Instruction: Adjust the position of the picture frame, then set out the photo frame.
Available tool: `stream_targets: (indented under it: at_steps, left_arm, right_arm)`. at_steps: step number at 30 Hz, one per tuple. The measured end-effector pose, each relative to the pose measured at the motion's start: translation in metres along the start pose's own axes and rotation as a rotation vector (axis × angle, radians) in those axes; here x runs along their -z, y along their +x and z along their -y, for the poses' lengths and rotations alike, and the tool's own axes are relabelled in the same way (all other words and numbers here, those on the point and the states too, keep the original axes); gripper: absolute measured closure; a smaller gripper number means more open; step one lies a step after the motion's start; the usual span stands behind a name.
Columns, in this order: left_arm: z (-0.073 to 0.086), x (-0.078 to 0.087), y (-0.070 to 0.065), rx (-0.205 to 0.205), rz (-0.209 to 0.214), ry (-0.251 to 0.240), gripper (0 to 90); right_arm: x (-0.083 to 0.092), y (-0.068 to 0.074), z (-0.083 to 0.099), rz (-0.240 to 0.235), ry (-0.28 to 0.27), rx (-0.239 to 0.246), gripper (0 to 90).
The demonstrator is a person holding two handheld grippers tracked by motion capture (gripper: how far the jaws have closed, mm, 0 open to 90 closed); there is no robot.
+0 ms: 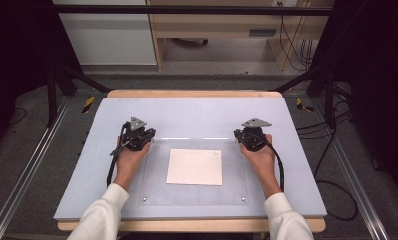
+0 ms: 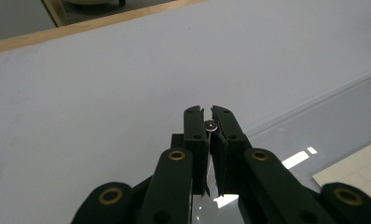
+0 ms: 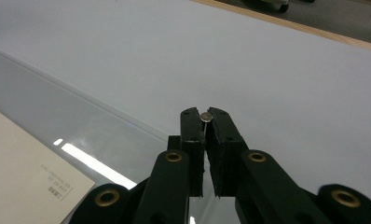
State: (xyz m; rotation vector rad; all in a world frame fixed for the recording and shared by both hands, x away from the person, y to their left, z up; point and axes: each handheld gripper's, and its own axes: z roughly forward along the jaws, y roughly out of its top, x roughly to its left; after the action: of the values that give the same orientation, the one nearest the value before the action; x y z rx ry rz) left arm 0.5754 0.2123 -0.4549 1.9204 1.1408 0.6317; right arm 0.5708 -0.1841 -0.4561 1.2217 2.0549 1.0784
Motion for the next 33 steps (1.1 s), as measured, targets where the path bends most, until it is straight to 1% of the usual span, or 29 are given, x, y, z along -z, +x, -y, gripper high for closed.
stream_targets:
  at_steps: [1, 2, 3, 4, 5, 6, 8, 9, 11, 12, 17, 20, 22, 23, 24, 25, 26, 27, 28, 29, 30, 31, 33]
  left_arm:
    - [-0.001, 0.000, 0.001, -0.004, 0.004, 0.012, 84.6]
    - [-0.001, 0.000, 0.001, -0.004, 0.004, 0.012, 84.7]
    - [-0.004, 0.000, 0.001, -0.015, 0.007, 0.033, 84.7]
    - [-0.005, 0.000, 0.002, -0.011, 0.009, 0.042, 84.7]
    - [-0.006, 0.000, 0.001, -0.011, 0.009, 0.045, 84.7]
    - [-0.006, -0.001, 0.002, -0.013, 0.012, 0.052, 84.8]
    - [-0.007, -0.001, 0.003, -0.006, 0.019, 0.055, 84.8]
    - [-0.008, -0.001, 0.003, -0.013, 0.019, 0.061, 84.8]
    - [-0.009, -0.001, 0.004, -0.006, 0.024, 0.068, 84.8]
    - [-0.010, -0.001, 0.004, -0.008, 0.028, 0.078, 84.8]
    - [-0.016, -0.003, 0.006, -0.017, 0.036, 0.122, 84.8]
    - [-0.019, -0.004, 0.008, -0.007, 0.048, 0.144, 84.8]
    - [-0.020, -0.005, 0.009, -0.003, 0.051, 0.150, 84.8]
    - [-0.023, -0.007, 0.010, 0.008, 0.059, 0.167, 84.8]
    - [-0.024, -0.007, 0.011, 0.011, 0.063, 0.178, 84.8]
    - [-0.024, -0.007, 0.011, 0.011, 0.063, 0.178, 84.8]
    - [-0.027, -0.009, 0.014, 0.018, 0.071, 0.197, 84.9]
    - [-0.029, -0.010, 0.015, 0.022, 0.075, 0.203, 84.9]
    - [-0.029, -0.010, 0.015, 0.022, 0.075, 0.203, 84.9]
    - [-0.030, -0.012, 0.017, 0.038, 0.087, 0.207, 84.9]
    - [-0.030, -0.012, 0.017, 0.038, 0.087, 0.207, 84.9]
    - [-0.031, -0.012, 0.018, 0.038, 0.095, 0.216, 84.9]
    - [-0.031, -0.012, 0.019, 0.038, 0.098, 0.219, 84.9]
  right_arm:
    - [0.000, 0.000, 0.000, -0.002, 0.003, -0.004, 85.5]
    - [0.000, 0.000, 0.000, -0.002, 0.003, -0.004, 85.5]
    - [0.000, 0.000, -0.002, -0.005, 0.016, -0.019, 85.6]
    - [0.000, -0.001, -0.003, -0.004, 0.023, -0.007, 85.7]
    - [0.000, -0.001, -0.004, -0.006, 0.031, -0.013, 85.7]
    - [0.000, -0.001, -0.005, -0.008, 0.041, -0.009, 85.7]
    - [0.000, -0.002, -0.007, -0.012, 0.059, -0.013, 85.7]
    - [-0.001, -0.002, -0.008, -0.011, 0.065, -0.012, 85.7]
    - [-0.001, -0.002, -0.010, -0.017, 0.077, -0.021, 85.7]
    - [-0.001, -0.003, -0.010, -0.016, 0.082, -0.012, 85.7]
    - [-0.002, -0.005, -0.017, -0.027, 0.131, -0.034, 85.6]
    - [-0.004, -0.008, -0.021, -0.044, 0.163, -0.053, 85.2]
    - [-0.005, -0.009, -0.022, -0.047, 0.171, -0.053, 85.2]
    - [-0.007, -0.011, -0.025, -0.053, 0.189, -0.070, 85.1]
    - [-0.007, -0.012, -0.026, -0.056, 0.197, -0.073, 85.1]
    - [-0.008, -0.013, -0.027, -0.062, 0.211, -0.090, 84.9]
    - [-0.009, -0.014, -0.029, -0.071, 0.222, -0.106, 84.8]
    - [-0.010, -0.015, -0.031, -0.076, 0.236, -0.112, 84.7]
    - [-0.010, -0.015, -0.031, -0.076, 0.236, -0.112, 84.7]
    - [-0.012, -0.018, -0.033, -0.094, 0.250, -0.146, 84.0]
    - [-0.012, -0.018, -0.033, -0.094, 0.250, -0.146, 84.0]
    - [-0.013, -0.021, -0.033, -0.107, 0.253, -0.159, 83.7]
    - [-0.013, -0.021, -0.033, -0.110, 0.253, -0.156, 83.3]
